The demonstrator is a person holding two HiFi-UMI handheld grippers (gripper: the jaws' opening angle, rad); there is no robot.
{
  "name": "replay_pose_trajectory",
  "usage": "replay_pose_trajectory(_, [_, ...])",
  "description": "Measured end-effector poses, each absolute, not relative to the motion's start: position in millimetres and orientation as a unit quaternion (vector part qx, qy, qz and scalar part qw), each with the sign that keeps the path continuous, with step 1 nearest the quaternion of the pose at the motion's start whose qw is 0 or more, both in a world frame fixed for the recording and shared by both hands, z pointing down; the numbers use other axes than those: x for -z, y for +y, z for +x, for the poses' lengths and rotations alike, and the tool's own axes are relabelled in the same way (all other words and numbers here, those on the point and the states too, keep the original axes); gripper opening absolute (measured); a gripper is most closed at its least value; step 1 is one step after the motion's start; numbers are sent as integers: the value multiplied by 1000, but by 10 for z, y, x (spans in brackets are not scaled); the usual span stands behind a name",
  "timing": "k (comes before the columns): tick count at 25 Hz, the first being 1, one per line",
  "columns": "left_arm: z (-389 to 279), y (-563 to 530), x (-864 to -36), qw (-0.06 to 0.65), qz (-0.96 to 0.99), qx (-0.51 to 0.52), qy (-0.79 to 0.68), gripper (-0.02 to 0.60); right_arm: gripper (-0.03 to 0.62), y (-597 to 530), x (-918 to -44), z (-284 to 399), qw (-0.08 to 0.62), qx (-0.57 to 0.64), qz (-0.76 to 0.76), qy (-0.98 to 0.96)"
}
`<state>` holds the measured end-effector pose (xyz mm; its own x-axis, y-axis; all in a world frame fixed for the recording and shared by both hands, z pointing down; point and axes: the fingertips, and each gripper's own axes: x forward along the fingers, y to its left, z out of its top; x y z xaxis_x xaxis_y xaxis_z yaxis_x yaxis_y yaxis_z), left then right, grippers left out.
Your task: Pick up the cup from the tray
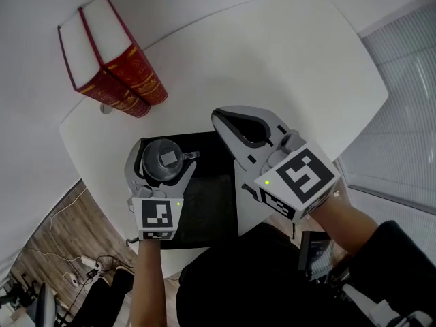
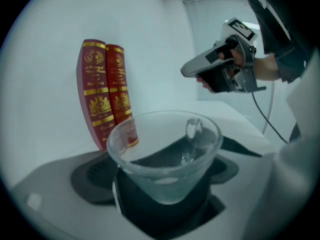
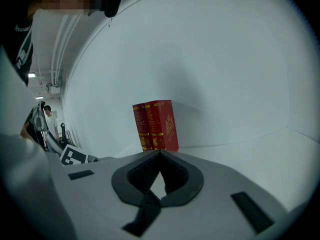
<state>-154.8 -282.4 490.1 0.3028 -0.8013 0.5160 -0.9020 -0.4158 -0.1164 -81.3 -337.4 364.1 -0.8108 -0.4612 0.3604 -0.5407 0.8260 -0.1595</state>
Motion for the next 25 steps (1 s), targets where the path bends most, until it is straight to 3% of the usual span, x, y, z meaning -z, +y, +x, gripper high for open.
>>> replay_pose_trajectory(18, [-1481, -2859, -4960, 90, 811, -278, -507, 503, 14, -3403, -3650, -768, 152, -132, 270, -941])
replay_pose_trajectory(25, [-1484, -2841, -4959, 78, 810, -292, -503, 403, 14, -3396, -3635, -770, 148, -132, 268, -943])
